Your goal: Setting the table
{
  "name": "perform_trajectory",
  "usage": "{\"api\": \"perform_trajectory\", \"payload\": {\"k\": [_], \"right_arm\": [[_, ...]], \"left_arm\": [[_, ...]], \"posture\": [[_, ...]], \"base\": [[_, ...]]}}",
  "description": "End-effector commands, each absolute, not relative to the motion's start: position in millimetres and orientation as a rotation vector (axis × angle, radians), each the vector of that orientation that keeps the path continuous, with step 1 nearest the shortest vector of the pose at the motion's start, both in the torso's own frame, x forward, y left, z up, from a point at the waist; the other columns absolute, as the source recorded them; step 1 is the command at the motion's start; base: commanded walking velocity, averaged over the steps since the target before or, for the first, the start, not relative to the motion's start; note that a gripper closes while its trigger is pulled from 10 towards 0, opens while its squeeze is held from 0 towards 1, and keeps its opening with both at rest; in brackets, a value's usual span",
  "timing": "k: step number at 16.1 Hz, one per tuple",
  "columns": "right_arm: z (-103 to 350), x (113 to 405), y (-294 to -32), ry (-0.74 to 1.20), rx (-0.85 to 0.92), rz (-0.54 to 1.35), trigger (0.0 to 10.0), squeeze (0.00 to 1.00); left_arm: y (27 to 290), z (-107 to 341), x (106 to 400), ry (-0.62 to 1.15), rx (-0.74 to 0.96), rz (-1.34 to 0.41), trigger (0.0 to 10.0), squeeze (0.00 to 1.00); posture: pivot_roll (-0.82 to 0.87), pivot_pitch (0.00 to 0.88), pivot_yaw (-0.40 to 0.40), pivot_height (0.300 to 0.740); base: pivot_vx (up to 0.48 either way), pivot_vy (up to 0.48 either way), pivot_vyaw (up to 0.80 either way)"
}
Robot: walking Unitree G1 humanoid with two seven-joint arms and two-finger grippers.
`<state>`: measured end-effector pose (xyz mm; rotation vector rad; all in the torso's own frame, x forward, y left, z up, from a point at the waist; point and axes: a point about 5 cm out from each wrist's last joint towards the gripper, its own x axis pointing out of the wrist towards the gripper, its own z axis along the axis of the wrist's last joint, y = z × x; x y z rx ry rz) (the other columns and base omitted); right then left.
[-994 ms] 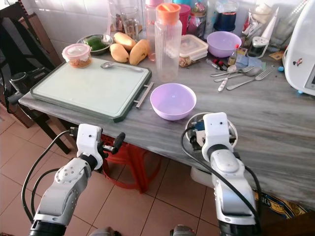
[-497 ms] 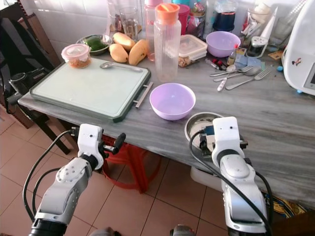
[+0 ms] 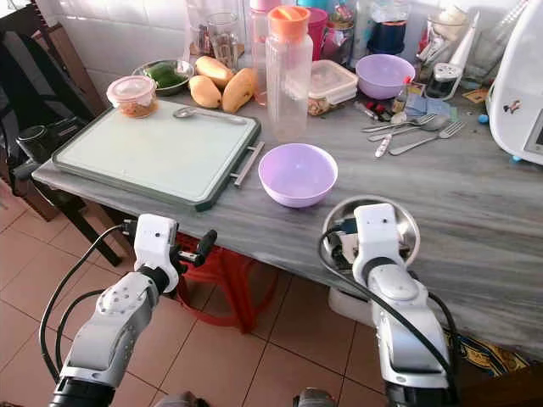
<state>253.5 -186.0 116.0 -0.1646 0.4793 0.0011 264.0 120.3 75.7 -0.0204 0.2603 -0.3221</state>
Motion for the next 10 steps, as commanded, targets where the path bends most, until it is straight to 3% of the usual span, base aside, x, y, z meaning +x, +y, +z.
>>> {"api": "perform_trajectory", "payload": {"k": [1, 10], "right_arm": [[117, 257, -180, 0.479, -0.138, 0.037, 10.0, 0.00], [122, 268, -171, 0.446, -0.059, 0.072, 10.0, 0.00]], "left_arm": [[122, 77, 263, 0.259, -0.006, -0.331, 10.0, 0.00], [120, 77, 264, 0.265, -0.006, -0.334, 10.0, 0.00]], "posture": [[-0.05, 0.022, 0.057, 0.740], [-0.05, 0.023, 0.058, 0.740]], "base": [[0.000, 0.000, 0.00], [0.000, 0.000, 0.00]]}}
